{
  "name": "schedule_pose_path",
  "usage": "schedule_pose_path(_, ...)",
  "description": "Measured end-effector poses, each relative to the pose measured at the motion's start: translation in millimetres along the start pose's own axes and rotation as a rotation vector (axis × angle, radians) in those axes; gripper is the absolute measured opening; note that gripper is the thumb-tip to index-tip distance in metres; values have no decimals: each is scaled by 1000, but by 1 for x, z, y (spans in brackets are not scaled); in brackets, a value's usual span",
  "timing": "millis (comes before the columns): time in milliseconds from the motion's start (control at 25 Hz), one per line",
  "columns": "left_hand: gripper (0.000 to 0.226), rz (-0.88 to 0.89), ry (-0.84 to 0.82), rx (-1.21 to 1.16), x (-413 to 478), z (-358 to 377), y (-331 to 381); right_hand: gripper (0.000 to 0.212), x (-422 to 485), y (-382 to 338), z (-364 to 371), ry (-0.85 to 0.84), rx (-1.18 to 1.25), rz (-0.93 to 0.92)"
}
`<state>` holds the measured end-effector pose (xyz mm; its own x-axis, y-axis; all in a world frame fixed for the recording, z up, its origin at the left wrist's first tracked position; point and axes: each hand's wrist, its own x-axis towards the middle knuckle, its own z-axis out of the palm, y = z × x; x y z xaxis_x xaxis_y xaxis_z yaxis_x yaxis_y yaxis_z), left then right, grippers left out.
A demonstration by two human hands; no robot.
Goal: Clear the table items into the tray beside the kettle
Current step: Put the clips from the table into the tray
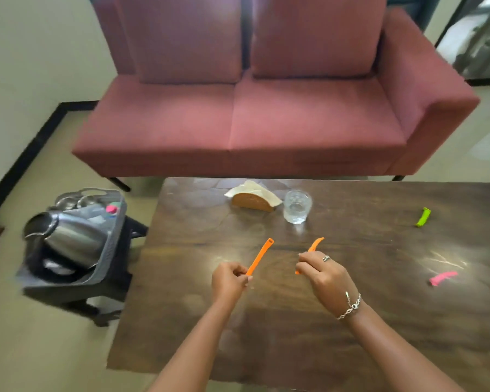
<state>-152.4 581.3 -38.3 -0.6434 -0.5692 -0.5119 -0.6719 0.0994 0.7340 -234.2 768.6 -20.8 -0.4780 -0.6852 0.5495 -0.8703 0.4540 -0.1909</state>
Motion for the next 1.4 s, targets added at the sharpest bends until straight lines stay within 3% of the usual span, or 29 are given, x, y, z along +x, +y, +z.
schedule_pose_path(160,28,-24,76,-55,-26,-89,-37,31,26,-83,20,2,19,-55)
schedule_pose_path(320,15,-5,130,-91,-40,-165,-72,30,60,-157,41,10,46,-137)
schedule_pose_path(520,17,11,233,-104,-45,-231,-103,30,96,-220,66,-2,90,-229)
schedule_pose_path(720,18,-11,346,-124,-26,-274,-125,30,132,-257,107,-42,153,-302)
schedule_pose_path(1120,11,30,419,-226,35,-360,-122,31,223,-296,181,-61,211,-334)
schedule_pose_path(1400,9,36,626,-379,73,-443,-133,30,289,-340,210,-6,280,-391)
